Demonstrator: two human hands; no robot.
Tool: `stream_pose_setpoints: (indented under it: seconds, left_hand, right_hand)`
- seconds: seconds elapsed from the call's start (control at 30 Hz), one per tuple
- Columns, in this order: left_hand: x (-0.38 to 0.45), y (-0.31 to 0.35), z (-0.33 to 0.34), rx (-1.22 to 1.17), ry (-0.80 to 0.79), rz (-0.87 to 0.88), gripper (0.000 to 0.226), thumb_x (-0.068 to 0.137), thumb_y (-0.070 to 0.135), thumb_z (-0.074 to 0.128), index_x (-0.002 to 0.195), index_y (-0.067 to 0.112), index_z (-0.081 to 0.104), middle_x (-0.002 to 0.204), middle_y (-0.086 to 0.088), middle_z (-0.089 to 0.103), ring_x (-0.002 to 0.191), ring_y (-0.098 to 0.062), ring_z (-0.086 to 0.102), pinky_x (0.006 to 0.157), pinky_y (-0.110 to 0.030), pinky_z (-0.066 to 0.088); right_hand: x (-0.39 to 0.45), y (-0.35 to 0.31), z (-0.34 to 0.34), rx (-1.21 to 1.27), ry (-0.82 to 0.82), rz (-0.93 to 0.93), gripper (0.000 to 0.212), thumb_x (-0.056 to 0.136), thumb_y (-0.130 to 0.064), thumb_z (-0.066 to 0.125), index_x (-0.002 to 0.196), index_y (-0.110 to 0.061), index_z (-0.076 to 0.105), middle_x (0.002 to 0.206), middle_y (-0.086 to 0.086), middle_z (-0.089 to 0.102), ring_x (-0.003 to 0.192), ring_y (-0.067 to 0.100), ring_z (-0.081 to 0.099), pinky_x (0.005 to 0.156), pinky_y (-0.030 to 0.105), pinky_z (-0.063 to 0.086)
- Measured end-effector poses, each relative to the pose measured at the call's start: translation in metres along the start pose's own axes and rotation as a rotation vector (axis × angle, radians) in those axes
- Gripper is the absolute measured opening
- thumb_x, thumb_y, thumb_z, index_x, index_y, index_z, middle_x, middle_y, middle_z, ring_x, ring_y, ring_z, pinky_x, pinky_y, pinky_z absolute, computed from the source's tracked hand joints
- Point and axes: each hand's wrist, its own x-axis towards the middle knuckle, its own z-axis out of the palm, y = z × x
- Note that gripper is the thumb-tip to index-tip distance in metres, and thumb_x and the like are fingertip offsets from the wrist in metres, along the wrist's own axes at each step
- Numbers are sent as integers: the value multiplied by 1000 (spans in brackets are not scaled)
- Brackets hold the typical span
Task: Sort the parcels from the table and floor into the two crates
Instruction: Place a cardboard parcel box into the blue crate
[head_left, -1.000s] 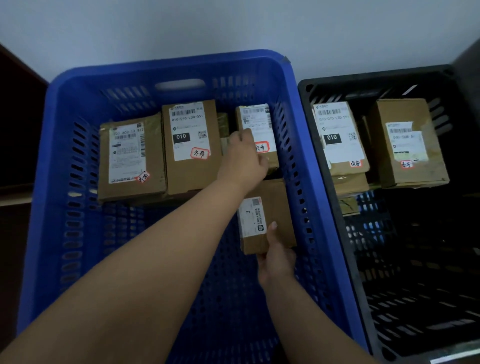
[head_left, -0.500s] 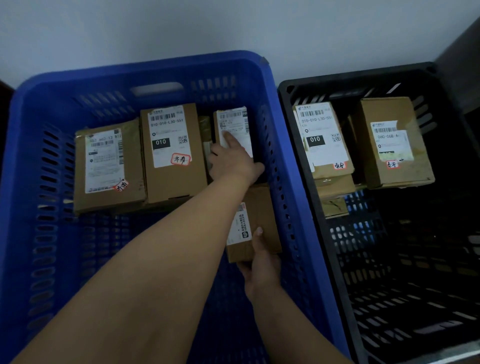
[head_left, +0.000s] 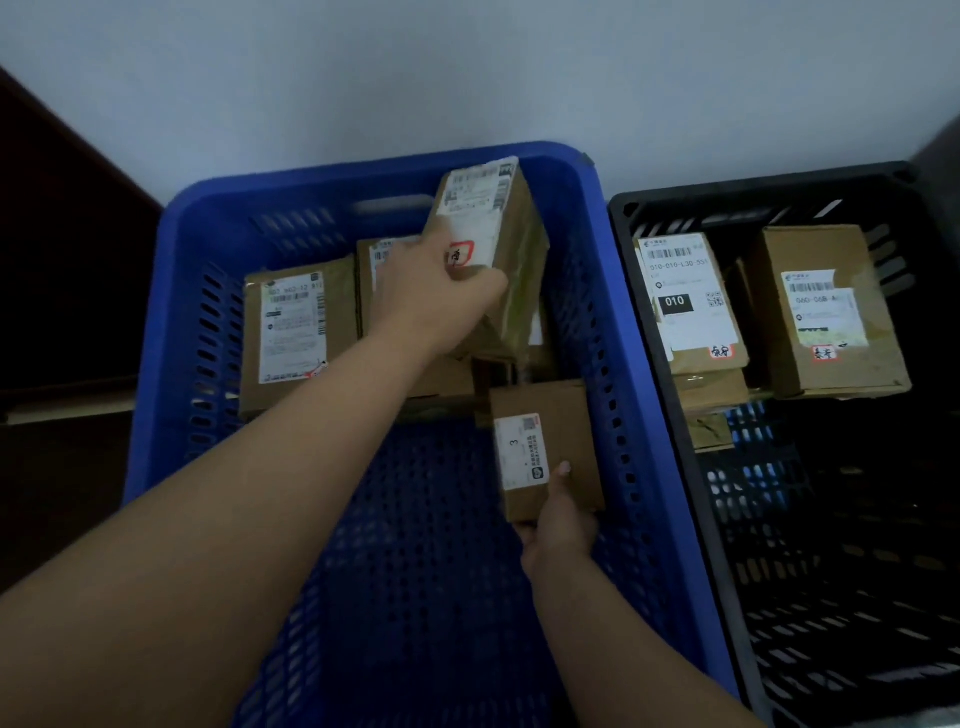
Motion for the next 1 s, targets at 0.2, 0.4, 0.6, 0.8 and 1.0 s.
stream_pose_setpoints:
  seconds: [0.2,0.4,0.6,0.8,1.0]
  left_hand:
    - [-15,-28,-60,-25,130,-26,91,64,55,51,150,31,32,138,3,41,126,-20,42,103,-36,40]
    - [-35,-61,-67,595,153,180,92,69,62,53,151,31,26,156,-6,22,133,-32,28,111,-45,26]
    - [-48,-67,-42,893,230,458,85,68,42,74,144,24,41,154,-10,32,127,-36,39,98,-47,38]
    - [-55,-70,-18,996,201,486,76,75,29,75,143,27,43,149,-7,40,119,-35,49,89,-43,42]
    - [-35,-80,-19,783,53,333,102,77,49,73,154,31,8,157,-6,20,146,-35,7,113,-59,19]
  right_hand:
    - [-7,0,15,55,82,-5,28,90,-39,65,99,-14,56,98,5,63,82,20,61,83,43,55]
    - [-8,4,26,58,176,-9,54,90,-43,65,131,-10,53,122,7,61,106,25,61,85,39,54]
    - [-8,2,32,-30,192,-74,52,89,-47,64,124,-10,57,115,4,63,97,23,60,84,37,54]
    - [-11,-37,85,-84,105,-135,50,92,-41,61,127,-7,49,117,12,60,98,31,62,88,47,55]
    - [2,-39,72,-211,54,-92,46,93,-36,62,127,-6,53,116,12,61,93,28,61,74,37,54]
